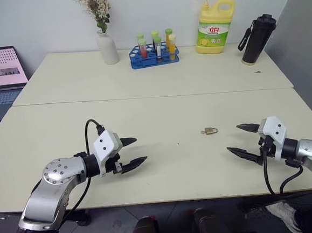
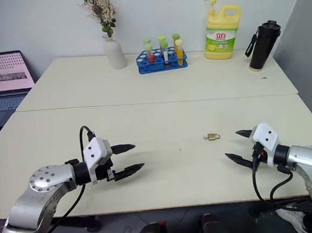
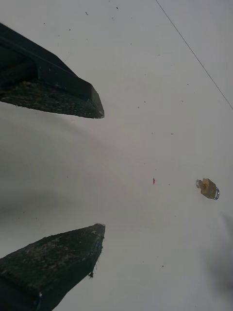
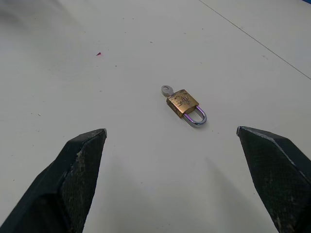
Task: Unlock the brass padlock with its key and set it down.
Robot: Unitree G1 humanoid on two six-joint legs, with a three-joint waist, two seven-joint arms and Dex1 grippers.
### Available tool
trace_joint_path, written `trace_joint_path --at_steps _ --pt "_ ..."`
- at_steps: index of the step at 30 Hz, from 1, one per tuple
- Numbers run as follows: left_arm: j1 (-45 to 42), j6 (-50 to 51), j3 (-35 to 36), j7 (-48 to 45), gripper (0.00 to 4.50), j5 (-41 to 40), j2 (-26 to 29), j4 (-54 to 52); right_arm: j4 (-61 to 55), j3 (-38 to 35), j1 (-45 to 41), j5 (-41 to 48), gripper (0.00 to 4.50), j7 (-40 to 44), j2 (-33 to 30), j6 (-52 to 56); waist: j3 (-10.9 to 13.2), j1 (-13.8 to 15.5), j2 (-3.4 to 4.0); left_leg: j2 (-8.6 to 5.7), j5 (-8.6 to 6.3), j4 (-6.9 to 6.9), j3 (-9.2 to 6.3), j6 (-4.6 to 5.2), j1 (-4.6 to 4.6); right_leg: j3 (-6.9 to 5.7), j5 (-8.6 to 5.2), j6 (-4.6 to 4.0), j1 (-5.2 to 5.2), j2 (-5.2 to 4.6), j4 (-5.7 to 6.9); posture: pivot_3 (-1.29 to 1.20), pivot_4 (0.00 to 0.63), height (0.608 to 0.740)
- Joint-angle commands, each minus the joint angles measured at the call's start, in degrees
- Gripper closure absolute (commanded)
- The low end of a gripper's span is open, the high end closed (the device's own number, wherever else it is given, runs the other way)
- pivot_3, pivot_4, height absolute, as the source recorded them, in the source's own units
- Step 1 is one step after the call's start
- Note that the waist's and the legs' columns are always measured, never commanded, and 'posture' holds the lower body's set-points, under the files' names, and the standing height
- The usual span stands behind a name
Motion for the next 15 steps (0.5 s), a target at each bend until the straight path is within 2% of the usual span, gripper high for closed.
trace_joint_path --at_steps 1,15 --pt "-0.8 -0.4 -0.1 -0.7 0.88 -1.3 0.0 -2.4 -1.7 -1.3 -0.2 0.6 0.00 0.2 -0.7 -0.2 0.0 0.0 0.00 0.00 0.00 0.00 0.00 0.00 0.00 0.00 0.00 0.00 0.00 0.00 0.00 0.00 0.150 0.740" --pt "-3.5 1.6 -2.8 3.0 0.88 0.6 -0.8 -4.3 -0.6 -0.5 0.0 -2.0 0.00 0.0 -1.3 -0.2 0.0 0.0 0.00 -0.02 0.00 0.00 0.00 0.00 0.00 0.01 0.00 0.00 0.00 0.00 0.00 0.00 0.150 0.740"
